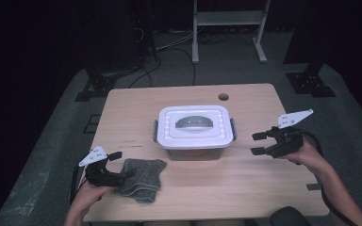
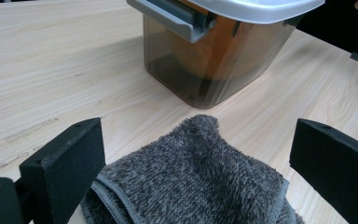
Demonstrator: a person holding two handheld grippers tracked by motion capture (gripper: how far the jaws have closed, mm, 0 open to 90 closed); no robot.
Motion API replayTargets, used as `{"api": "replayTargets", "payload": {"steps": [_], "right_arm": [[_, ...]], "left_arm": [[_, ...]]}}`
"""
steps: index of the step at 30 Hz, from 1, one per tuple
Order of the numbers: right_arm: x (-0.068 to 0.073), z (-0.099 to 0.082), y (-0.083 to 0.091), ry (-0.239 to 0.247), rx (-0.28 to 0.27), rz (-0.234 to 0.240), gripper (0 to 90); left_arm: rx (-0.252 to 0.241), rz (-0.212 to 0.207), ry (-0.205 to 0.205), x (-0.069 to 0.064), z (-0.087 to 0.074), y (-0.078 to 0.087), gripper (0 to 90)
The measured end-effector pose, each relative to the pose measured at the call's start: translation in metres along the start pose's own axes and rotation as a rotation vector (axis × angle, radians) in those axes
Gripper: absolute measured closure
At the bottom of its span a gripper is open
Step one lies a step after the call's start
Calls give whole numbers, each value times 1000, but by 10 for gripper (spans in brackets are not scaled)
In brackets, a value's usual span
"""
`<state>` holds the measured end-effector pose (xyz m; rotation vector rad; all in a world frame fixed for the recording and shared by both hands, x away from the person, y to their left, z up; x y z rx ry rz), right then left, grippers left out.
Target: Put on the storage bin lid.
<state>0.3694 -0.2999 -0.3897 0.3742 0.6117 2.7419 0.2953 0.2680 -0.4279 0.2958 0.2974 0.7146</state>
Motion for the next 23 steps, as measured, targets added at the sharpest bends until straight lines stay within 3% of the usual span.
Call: {"api": "replayTargets", "payload": {"steps": [23], "right_arm": [[7, -32, -4, -53, -3, 25, 307]], "left_arm": [[1, 1, -5, -1, 3, -3, 24]]}}
Point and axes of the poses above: each handheld gripper's, and its own axes: y roughly backward along the jaws, z roughly out of its top, x roughly to its left, the point moved 1 cm from there along -y, roughly forward along the jaws, and after that the axes turned 5 degrees about -x, right-handed, at the moved point
